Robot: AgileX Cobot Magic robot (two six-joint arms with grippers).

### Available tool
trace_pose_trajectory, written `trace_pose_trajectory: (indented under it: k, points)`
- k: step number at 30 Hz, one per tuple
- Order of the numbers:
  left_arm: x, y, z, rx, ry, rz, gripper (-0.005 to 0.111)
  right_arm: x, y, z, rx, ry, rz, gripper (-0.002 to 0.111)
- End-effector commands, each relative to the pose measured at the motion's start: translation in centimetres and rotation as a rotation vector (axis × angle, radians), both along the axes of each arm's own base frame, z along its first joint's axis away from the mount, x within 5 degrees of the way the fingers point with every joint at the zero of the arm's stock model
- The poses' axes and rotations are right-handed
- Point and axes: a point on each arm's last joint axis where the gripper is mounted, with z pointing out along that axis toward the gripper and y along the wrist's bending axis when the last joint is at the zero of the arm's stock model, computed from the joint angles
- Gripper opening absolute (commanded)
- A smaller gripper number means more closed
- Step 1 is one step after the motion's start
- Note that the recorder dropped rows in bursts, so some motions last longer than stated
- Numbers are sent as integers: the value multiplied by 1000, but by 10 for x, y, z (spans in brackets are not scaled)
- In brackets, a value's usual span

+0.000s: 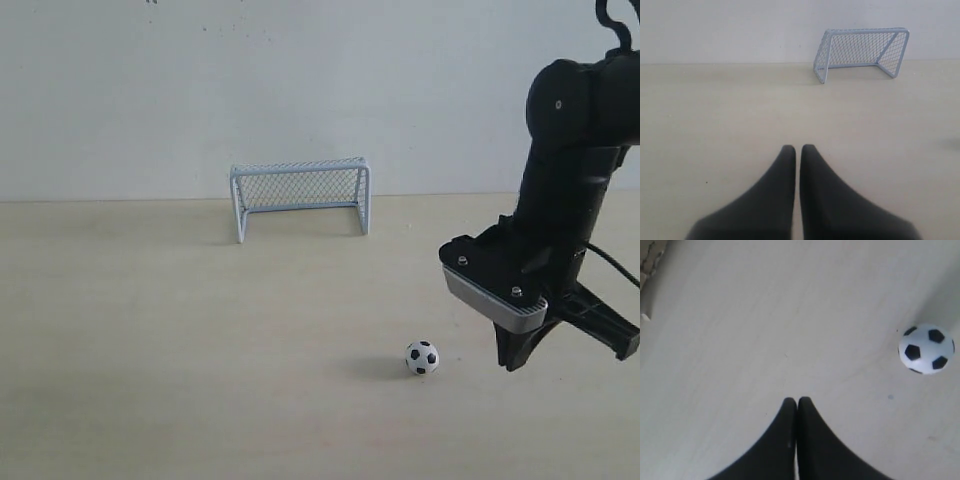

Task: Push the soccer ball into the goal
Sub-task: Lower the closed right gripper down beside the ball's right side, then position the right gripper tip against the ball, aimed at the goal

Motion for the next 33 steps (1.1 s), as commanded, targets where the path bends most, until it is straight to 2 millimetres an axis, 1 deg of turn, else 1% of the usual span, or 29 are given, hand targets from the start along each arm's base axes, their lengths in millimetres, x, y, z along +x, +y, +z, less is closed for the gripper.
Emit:
trace_pose_trajectory:
  k: [1, 5, 10, 13, 19, 33]
  points:
    - [0, 0, -1, -4, 1, -1, 4, -6, 12, 2, 11, -1, 71, 0]
    - [0, 0, -1, -4, 1, -1, 4, -9, 23, -4, 32, 21, 122, 0]
    - [0, 0, -1, -4, 1, -1, 4, -2, 24, -26, 11, 38, 129, 0]
    - [0, 0, -1, -4, 1, -1, 4, 2, 25, -34, 12, 24, 126, 0]
    - [0, 0, -1, -4, 1, -1, 4, 11, 28, -37, 35, -64, 119, 0]
    - [0, 0, -1, -4, 1, -1, 4, 12, 31, -38, 68, -78, 150, 0]
